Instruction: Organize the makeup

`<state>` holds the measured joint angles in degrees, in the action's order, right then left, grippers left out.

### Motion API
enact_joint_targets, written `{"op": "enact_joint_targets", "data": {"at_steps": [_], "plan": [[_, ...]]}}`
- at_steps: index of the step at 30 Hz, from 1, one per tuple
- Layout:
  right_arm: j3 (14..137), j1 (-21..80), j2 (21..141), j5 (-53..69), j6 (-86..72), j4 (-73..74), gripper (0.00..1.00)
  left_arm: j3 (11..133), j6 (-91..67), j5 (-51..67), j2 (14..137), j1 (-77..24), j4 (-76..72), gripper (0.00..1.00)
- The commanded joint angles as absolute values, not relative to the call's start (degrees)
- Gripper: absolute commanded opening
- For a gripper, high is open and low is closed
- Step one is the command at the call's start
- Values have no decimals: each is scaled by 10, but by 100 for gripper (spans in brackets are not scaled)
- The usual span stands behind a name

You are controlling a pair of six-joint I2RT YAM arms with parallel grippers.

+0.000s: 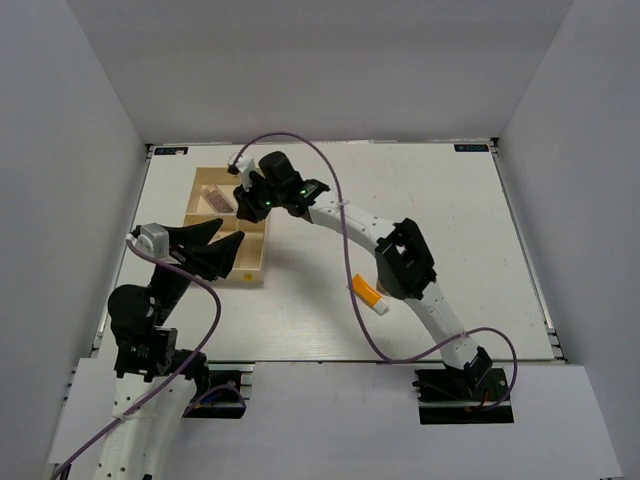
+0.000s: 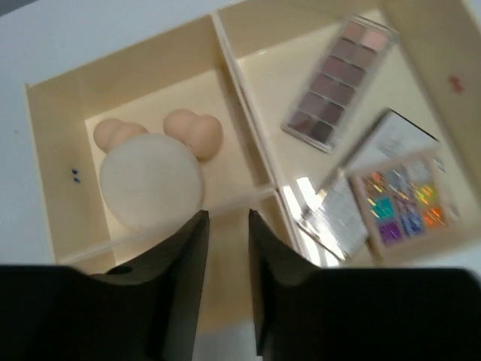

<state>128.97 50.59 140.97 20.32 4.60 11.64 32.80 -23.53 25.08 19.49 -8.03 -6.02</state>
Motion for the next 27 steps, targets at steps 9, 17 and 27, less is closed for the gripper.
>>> {"op": "enact_joint_targets", "data": {"at_steps": [9,17,27], "plan": [[803,347,970,45,77,128,0,348,-301,315,370,-93,-67,39],[628,247,784,59,77,185,42,412,-364,258,484,-170,41,50],[573,149,715,92,43,173,45,513,-417,11,718,-437,131,68]]}}
